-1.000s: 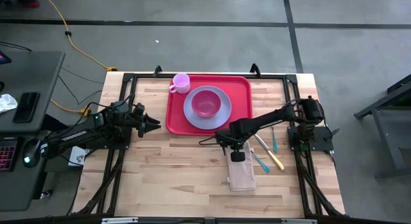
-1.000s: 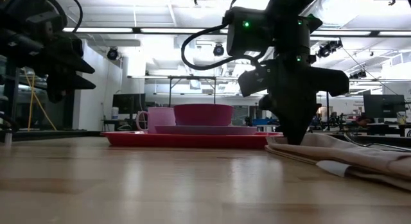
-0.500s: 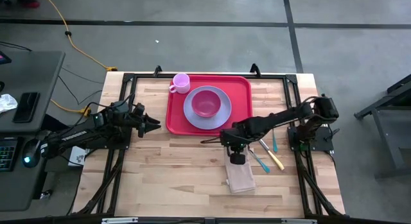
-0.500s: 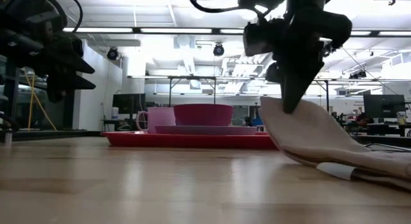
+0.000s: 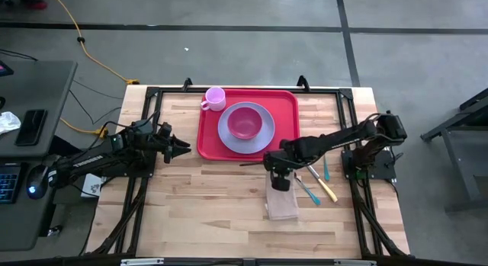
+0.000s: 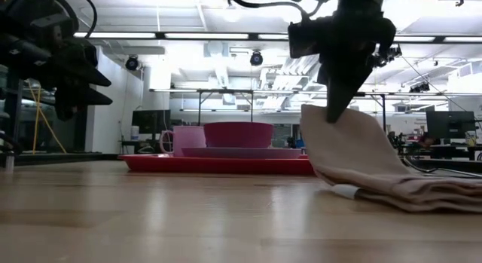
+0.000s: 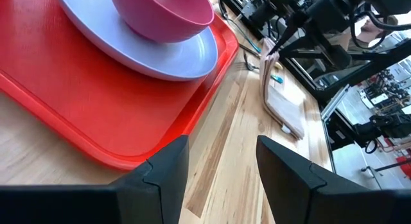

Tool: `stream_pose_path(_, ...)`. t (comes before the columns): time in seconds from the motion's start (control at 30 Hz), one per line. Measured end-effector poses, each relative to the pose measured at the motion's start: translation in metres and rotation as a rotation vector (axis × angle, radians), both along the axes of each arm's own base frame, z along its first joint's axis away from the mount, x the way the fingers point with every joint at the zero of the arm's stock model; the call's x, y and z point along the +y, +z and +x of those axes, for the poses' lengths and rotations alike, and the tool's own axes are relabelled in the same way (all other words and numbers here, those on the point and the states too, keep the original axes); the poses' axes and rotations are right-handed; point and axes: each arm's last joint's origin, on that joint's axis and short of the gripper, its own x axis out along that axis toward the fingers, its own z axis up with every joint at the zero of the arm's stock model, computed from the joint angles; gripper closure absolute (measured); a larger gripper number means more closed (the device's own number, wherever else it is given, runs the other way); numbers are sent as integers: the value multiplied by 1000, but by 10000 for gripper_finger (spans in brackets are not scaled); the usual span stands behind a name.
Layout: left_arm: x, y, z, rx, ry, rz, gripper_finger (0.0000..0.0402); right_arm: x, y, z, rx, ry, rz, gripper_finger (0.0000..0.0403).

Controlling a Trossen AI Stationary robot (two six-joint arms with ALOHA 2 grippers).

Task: Set up tray
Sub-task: Put the napkin on the tray

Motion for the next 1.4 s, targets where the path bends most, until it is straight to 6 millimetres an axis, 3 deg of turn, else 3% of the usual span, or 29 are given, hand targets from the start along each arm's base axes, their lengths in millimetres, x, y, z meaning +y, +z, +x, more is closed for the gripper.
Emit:
stream_pose_path(0.23,0,0,0,-1,0,0,190,-2,1,1,-16,-90,-35,403)
stream_pose_path(0.47,0,0,0,-1,0,0,190,-11,19,8,-69,-148,-127,403)
stream_pose_path(1.4,0,0,0,-1,-5,-2,190,-135,22,-6,61,-265,-250,403)
